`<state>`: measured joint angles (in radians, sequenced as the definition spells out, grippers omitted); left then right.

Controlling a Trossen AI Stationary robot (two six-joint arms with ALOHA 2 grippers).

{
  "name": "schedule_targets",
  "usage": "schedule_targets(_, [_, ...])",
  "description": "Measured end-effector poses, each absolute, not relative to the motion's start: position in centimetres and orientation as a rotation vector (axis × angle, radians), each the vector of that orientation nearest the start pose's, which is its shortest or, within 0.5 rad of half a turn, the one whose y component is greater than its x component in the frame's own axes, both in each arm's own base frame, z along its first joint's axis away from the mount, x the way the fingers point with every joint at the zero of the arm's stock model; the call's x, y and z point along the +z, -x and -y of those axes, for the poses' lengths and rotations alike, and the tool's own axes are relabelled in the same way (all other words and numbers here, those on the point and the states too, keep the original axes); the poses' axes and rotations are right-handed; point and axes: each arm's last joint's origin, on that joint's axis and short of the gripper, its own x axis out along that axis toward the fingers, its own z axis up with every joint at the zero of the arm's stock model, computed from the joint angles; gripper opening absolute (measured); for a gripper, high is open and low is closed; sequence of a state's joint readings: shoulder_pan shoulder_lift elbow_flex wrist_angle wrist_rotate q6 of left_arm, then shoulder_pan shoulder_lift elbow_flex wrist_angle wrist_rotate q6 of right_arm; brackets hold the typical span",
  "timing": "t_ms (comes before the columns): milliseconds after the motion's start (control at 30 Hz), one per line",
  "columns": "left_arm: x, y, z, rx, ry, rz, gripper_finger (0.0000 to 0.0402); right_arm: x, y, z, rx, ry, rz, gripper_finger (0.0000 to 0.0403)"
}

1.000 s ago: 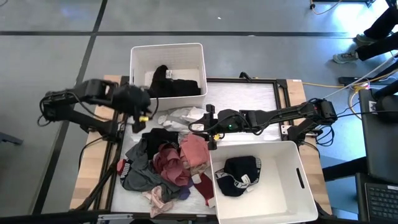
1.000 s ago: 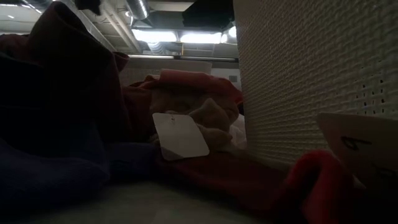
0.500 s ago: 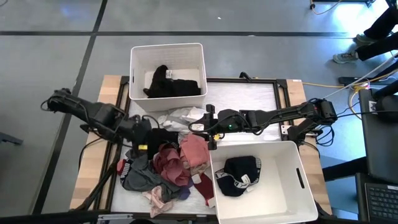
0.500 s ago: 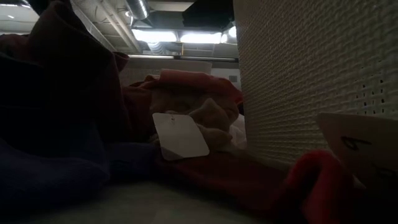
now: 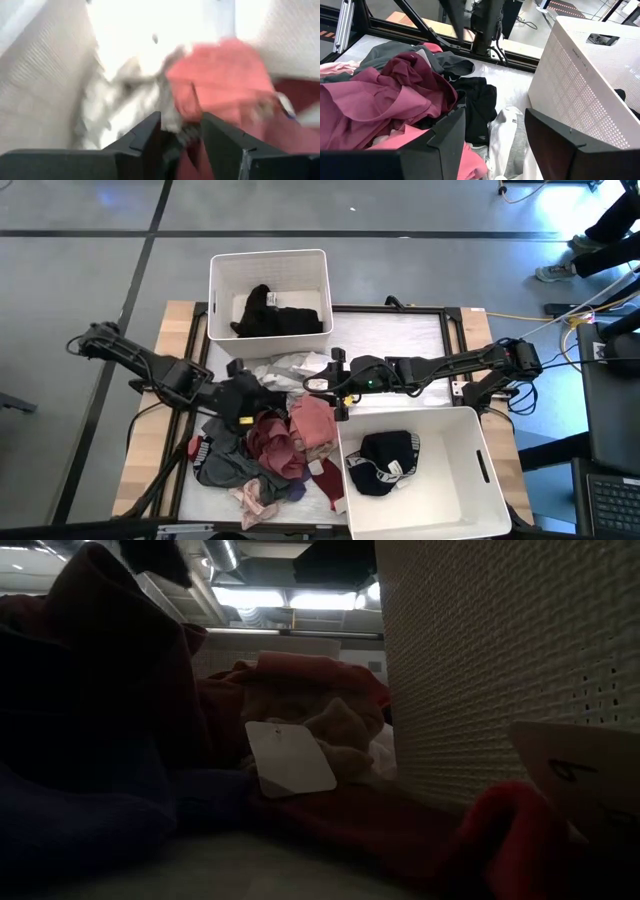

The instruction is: Sort clothes

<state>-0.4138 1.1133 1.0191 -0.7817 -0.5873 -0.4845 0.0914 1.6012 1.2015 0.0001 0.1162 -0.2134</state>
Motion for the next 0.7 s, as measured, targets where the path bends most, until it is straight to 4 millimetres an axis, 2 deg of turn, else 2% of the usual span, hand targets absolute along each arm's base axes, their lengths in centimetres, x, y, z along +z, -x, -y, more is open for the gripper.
schedule_targets(133, [30.2,-22.1,6.8,0.351,-0.055,-0.669,0.0131,29.0,-36.5,-3.0,0.018,0.252,-0.399,0.0207])
schedule_targets(300, [28.4,-25.3,5.7,0.370,-0.209,-0.713,0.0131,29.0,-36.5,-3.0,0.018,0.249,-0.400,0.0207])
schedule_targets(500, [25.6,-28.1,2.6,0.427,-0.357,-0.848,0.0131,28.9,-36.4,-3.0,0.018,0.246,-0.410,0.0207])
schedule_targets(700, [22.8,-30.1,-0.8,0.483,-0.415,-0.965,0.0131,28.9,-36.3,-3.0,0.014,0.254,-0.421,0.0207])
